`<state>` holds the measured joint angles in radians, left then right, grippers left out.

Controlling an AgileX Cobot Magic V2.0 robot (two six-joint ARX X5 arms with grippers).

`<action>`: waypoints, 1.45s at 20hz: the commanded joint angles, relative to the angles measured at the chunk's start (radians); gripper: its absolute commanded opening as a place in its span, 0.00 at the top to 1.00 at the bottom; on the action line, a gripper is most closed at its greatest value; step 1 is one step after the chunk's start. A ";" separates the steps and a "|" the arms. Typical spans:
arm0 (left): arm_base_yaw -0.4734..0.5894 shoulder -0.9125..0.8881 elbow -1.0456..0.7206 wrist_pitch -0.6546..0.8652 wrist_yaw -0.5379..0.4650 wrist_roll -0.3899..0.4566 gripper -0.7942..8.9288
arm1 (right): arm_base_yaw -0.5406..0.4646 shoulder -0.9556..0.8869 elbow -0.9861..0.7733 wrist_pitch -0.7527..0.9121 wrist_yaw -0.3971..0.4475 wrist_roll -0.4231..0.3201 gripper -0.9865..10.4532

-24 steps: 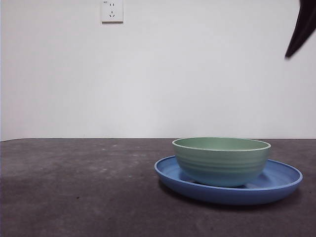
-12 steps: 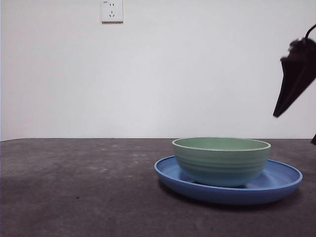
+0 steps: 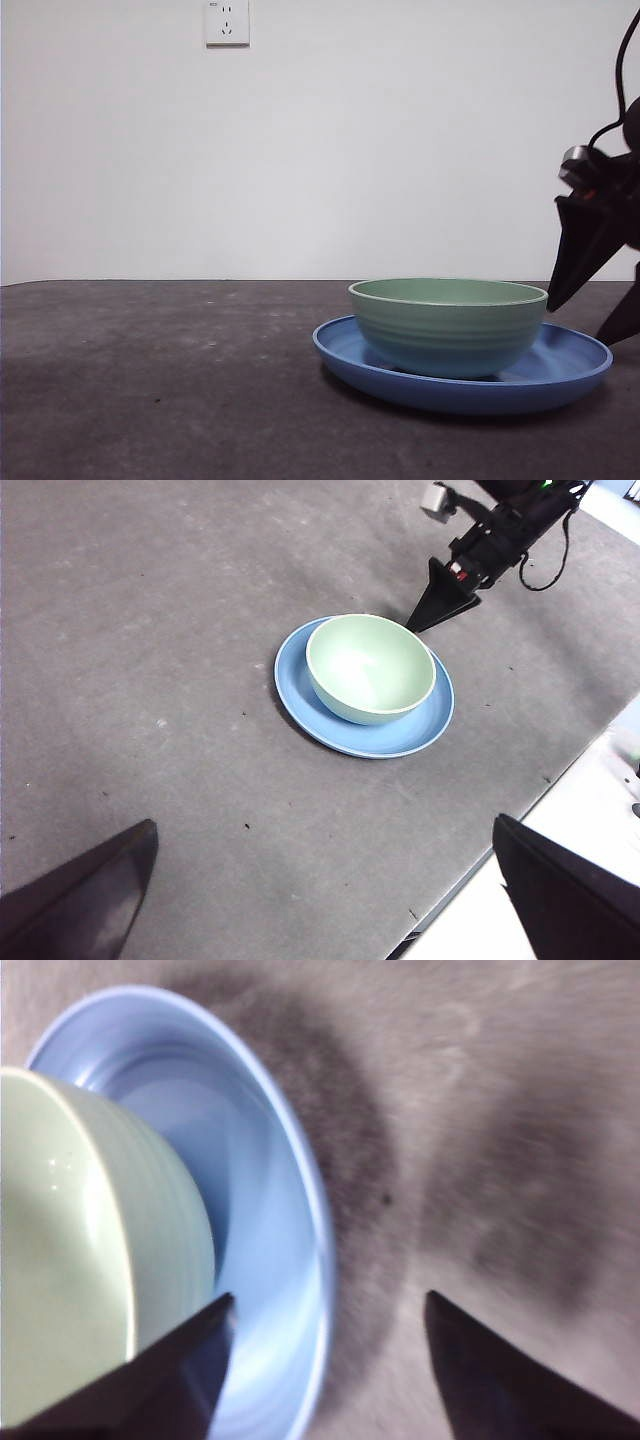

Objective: Place the green bowl on the blue plate

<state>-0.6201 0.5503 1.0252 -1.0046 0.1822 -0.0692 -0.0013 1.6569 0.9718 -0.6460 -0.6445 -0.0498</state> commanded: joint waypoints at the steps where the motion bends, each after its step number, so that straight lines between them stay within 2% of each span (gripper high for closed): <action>1: -0.008 0.004 0.011 0.011 0.003 0.000 0.24 | 0.021 0.040 0.018 0.014 -0.008 -0.019 0.69; 4: -0.008 0.004 0.011 0.011 0.003 0.000 0.24 | 0.043 0.076 0.018 0.019 -0.006 -0.023 0.72; 8: -0.008 0.004 0.011 0.012 0.003 0.000 0.24 | 0.059 0.082 0.018 0.033 0.031 -0.029 0.91; 13: -0.008 0.004 0.011 0.031 0.002 0.000 0.24 | 0.059 0.082 0.028 0.029 0.050 -0.019 0.91; 19: -0.008 0.004 0.011 0.054 0.003 0.000 0.24 | 0.087 0.081 0.145 -0.087 0.050 0.002 0.91; 23: -0.008 0.004 0.011 0.054 0.003 0.000 0.24 | 0.150 0.081 0.213 -0.092 0.050 0.095 0.91; 29: -0.008 0.004 0.011 0.054 0.003 0.000 0.24 | 0.283 0.083 0.221 0.033 0.050 0.254 0.91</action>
<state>-0.6201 0.5503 1.0252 -0.9611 0.1822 -0.0692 0.2756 1.7233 1.1698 -0.6220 -0.5804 0.1581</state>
